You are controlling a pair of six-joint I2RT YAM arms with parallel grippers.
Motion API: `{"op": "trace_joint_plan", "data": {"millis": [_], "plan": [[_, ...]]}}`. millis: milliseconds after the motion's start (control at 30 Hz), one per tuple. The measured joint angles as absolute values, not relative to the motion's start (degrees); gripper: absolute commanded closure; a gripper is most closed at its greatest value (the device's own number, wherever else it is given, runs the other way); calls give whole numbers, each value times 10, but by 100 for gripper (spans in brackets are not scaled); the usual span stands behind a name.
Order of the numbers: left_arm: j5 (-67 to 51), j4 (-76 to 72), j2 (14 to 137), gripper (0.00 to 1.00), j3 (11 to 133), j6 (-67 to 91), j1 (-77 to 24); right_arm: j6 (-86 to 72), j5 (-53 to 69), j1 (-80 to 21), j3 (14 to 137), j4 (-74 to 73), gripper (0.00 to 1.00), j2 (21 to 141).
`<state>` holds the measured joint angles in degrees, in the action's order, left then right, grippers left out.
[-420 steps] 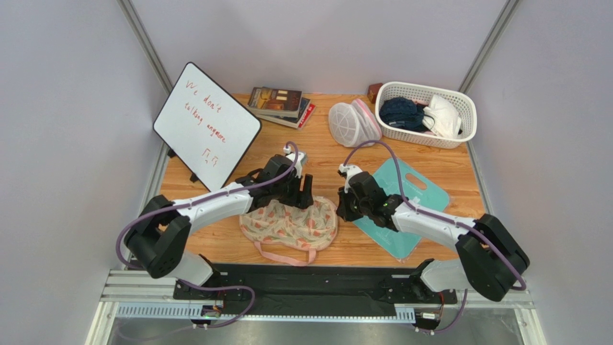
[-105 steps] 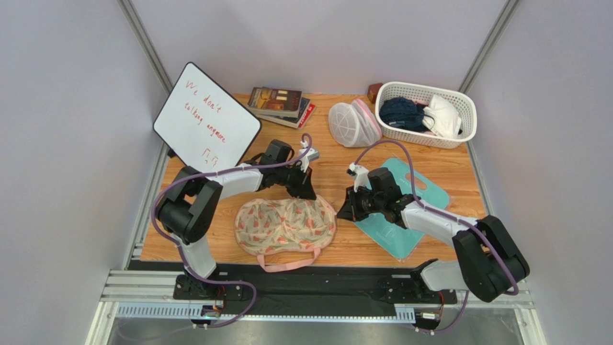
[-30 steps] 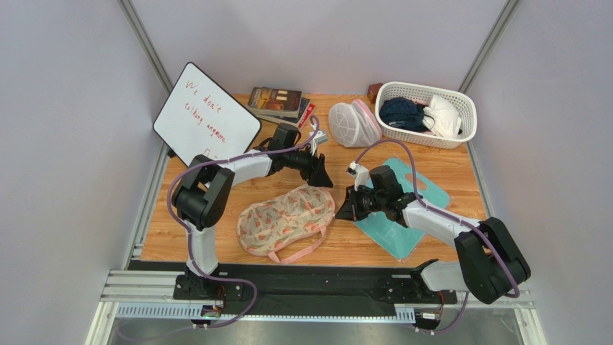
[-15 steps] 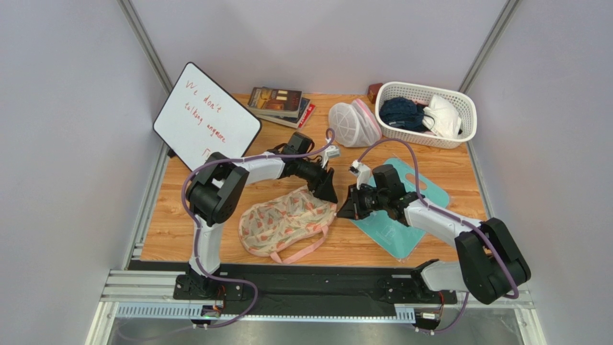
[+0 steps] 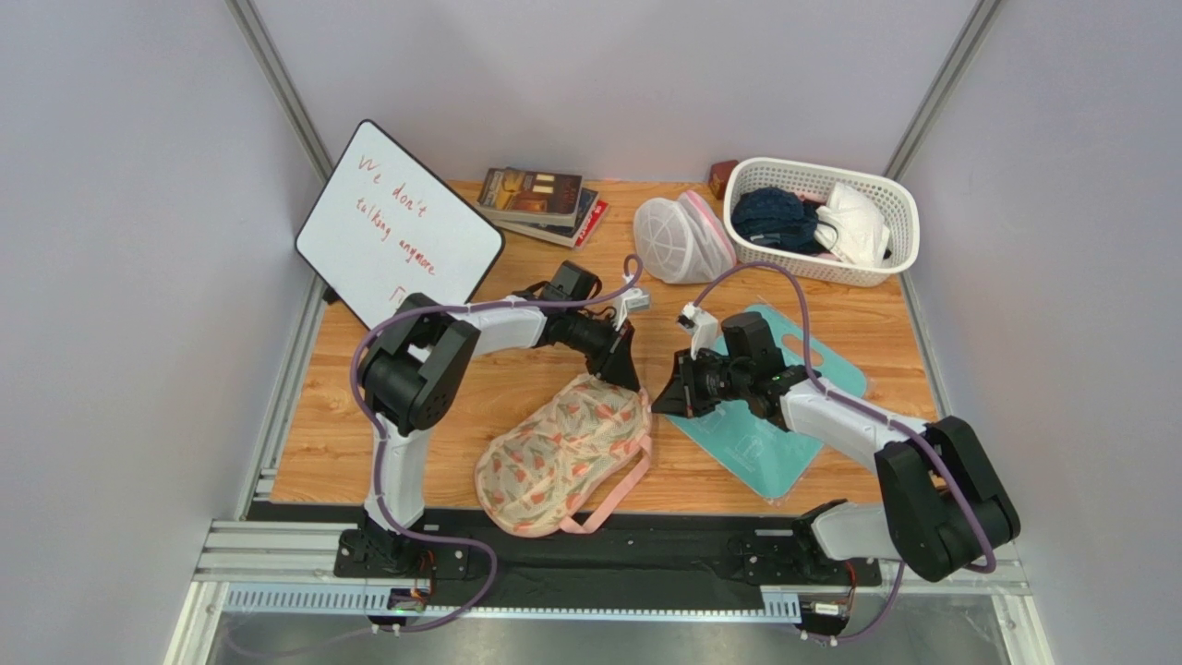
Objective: Unzip the laundry bag and remove the bra
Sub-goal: Unzip the laundry bag at the center of the board.
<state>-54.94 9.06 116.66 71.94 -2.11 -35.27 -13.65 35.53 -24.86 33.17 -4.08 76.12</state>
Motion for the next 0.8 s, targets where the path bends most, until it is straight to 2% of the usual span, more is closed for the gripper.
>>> {"op": "trace_joint_plan", "data": {"millis": [33, 800], "plan": [[-548, 91, 1167, 100, 718, -21, -353, -136, 355, -248, 332, -41, 100, 761], [-414, 48, 1097, 100, 666, 25, -342, -136, 347, -246, 332, -40, 100, 763]]}}
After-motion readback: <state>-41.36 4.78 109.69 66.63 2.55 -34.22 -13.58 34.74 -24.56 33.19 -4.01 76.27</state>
